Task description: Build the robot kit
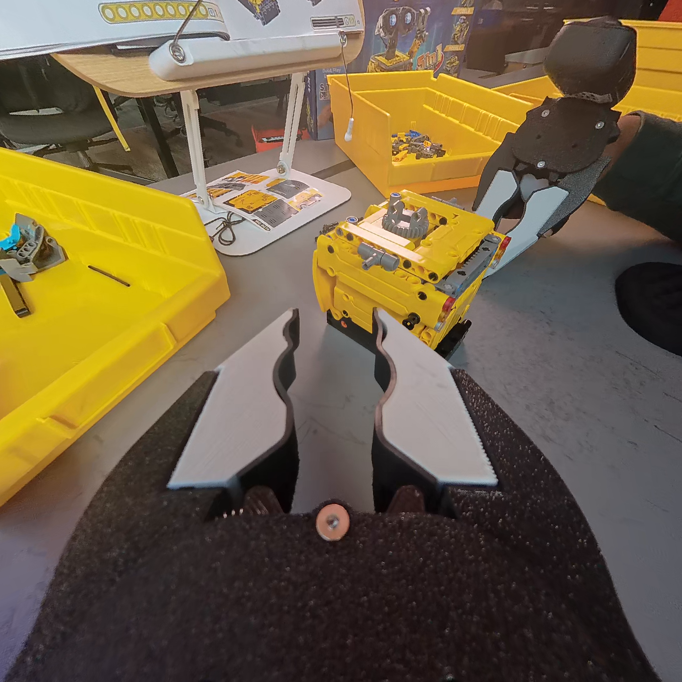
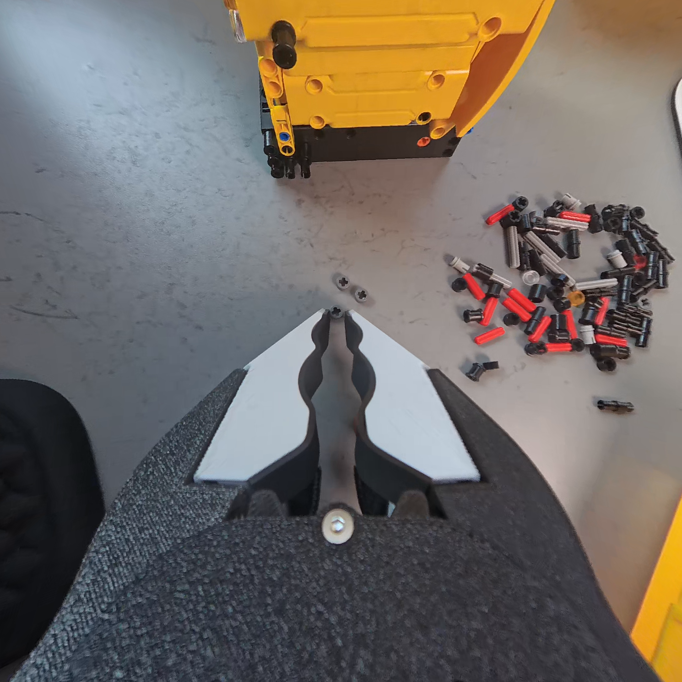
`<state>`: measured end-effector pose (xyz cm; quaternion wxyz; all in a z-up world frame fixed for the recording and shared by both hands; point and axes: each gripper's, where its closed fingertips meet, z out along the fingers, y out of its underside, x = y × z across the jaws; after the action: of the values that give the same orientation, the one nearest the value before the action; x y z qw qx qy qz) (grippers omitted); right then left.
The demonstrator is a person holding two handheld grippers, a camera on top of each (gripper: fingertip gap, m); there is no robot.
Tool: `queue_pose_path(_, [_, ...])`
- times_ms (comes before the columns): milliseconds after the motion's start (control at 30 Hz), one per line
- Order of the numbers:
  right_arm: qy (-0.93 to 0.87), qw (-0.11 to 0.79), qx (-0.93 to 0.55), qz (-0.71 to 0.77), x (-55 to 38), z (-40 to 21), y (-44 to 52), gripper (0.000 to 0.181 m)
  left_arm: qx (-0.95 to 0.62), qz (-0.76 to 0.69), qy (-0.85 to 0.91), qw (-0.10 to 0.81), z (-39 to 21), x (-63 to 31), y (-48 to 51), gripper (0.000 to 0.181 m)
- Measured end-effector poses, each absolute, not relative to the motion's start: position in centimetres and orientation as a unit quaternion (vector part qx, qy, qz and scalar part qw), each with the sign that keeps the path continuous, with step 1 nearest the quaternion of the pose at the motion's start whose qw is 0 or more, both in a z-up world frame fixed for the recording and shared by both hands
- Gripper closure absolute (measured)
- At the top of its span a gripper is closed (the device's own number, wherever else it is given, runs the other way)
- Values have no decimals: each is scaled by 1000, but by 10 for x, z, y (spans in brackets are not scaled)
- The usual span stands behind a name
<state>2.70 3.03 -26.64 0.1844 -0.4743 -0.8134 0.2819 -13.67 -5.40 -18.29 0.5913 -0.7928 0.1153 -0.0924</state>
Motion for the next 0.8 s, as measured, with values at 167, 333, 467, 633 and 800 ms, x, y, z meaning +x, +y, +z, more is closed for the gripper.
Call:
queue_pose_path(167, [-791, 207, -483, 315, 20, -249, 33, 168, -791, -90, 113, 595, -181, -138, -54, 143])
queue_pose_path(333, [-737, 296, -498, 348, 4, -215, 55, 163, -790, -88, 113, 596, -181, -137, -54, 142])
queue_pose_path(467, [-677, 380, -515, 362, -7, -188, 83, 163, -791, -86, 112, 595, -182, -138, -53, 142])
queue_pose_path(633, [-601, 454, -536, 382, -7, -162, 114, 162, -790, -83, 103, 599, -181, -141, -53, 141])
queue_pose_path(800, [-500, 544, -560, 375, 2, -134, 154, 144, -789, -78, 91, 602, -181, -146, -51, 139])
